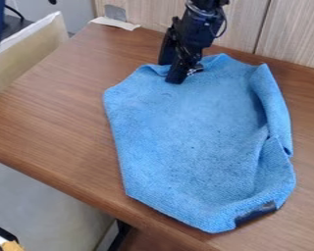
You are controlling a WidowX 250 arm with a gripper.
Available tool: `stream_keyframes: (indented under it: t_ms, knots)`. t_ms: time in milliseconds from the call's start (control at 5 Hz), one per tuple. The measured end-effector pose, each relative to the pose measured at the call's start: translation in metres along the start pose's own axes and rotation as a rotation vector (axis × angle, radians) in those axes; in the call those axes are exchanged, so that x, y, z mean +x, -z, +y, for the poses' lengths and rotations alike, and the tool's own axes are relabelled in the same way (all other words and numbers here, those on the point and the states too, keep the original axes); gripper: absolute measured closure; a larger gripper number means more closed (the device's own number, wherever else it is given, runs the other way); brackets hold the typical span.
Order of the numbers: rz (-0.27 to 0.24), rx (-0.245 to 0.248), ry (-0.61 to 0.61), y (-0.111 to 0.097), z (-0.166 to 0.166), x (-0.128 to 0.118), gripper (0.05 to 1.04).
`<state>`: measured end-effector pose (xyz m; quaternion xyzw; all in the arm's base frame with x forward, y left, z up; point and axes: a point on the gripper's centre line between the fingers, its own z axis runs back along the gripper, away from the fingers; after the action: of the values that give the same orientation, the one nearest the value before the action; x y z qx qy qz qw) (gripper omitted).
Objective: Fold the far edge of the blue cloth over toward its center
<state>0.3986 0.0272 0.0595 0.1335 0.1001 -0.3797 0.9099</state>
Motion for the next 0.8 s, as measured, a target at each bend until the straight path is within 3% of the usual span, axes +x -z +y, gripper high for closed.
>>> stream_keyframes:
  t_ms: [200, 400, 600, 800]
  knots:
    - [0.006, 0.001, -0.006, 0.000, 0.001, 0.000, 0.733]
    - [0.015, 0.001, -0.011, 0.000, 0.002, 0.000, 0.925]
    - [0.010, 0.000, -0.028, 0.000, 0.008, 0.000, 1.004]
    - [-0.002, 0.018, -0.058, -0.005, 0.021, -0.004, 1.011]
